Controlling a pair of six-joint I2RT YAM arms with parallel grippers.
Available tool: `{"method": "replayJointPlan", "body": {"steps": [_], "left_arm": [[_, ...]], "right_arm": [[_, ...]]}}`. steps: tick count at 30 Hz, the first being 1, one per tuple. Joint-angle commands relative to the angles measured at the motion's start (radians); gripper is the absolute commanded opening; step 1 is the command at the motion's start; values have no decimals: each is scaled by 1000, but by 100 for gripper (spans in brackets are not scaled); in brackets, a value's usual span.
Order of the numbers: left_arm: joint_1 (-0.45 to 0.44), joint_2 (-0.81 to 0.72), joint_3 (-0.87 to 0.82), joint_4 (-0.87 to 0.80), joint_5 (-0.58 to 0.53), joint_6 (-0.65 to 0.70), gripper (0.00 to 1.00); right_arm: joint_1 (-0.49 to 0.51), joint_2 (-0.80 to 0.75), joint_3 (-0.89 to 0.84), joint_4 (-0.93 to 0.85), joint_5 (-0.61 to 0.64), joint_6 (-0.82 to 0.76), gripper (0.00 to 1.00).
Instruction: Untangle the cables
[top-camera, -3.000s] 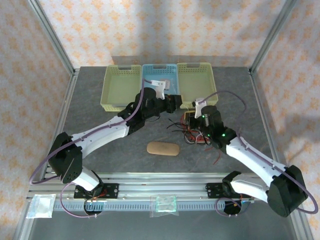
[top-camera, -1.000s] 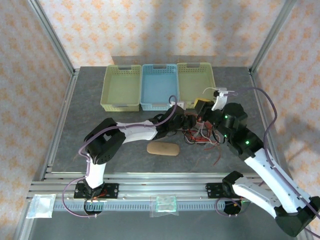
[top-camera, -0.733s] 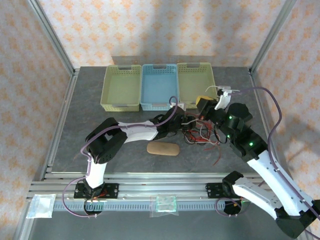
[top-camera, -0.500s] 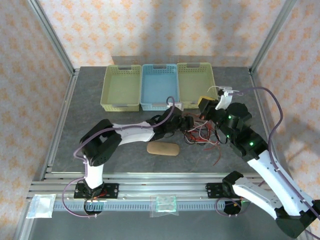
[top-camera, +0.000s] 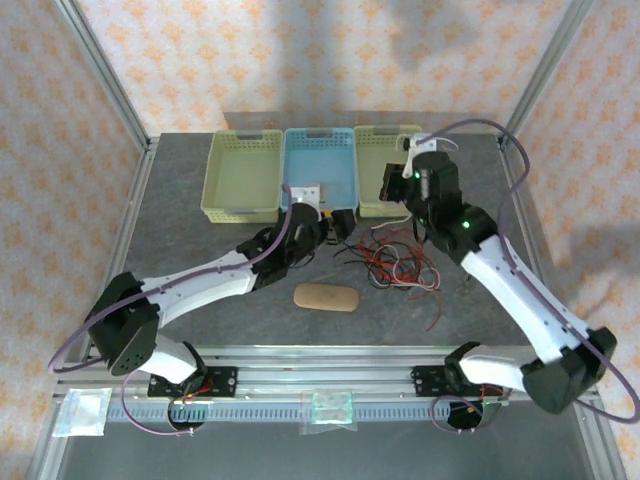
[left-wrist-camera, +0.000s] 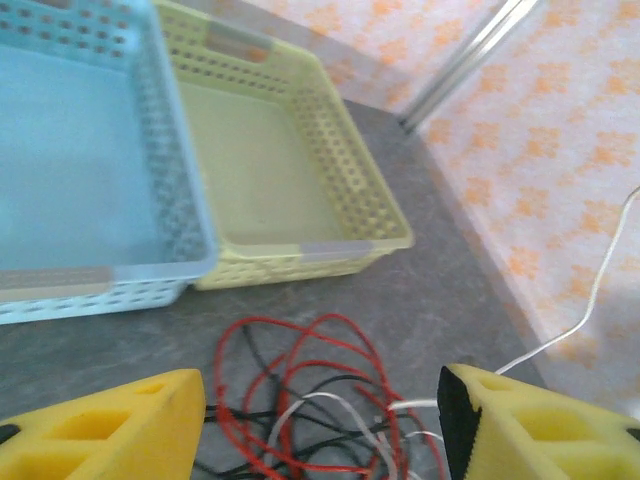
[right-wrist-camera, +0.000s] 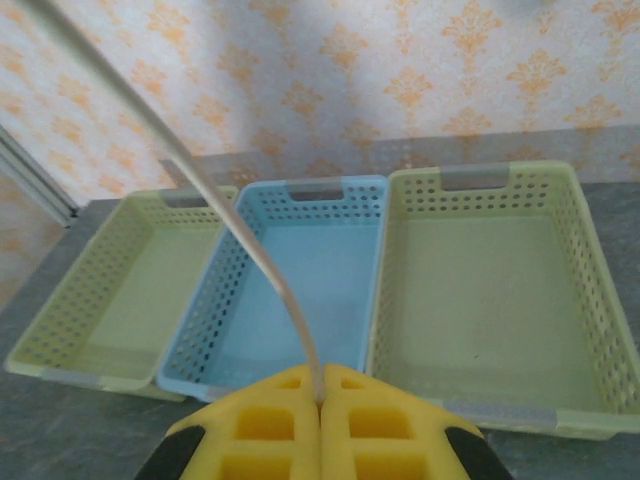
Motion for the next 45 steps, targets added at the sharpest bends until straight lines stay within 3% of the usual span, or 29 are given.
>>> {"method": "replayJointPlan", "body": {"steps": [1, 5, 17, 27, 38, 45], "left_arm": [[37, -55, -63, -24, -21, -1, 68], [56, -103, -93, -39, -23, 2, 70], [79, -164, -107, -79, -18, 6, 70], [80, -180, -95, -116, -32, 22, 70], [80, -132, -66, -130, -4, 31, 71], [77, -72, -21, -154, 32, 58, 73]], "right_arm": [[-64, 84, 79, -9, -29, -72, 0], [-137, 221, 177, -14, -100, -101, 0], [-242, 629, 508, -23, -104, -178, 0], [-255, 955, 840, -239, -237, -228, 0], [-255, 967, 758, -337, -318, -216, 1], [-255, 889, 724, -332, -305, -197, 38]]}}
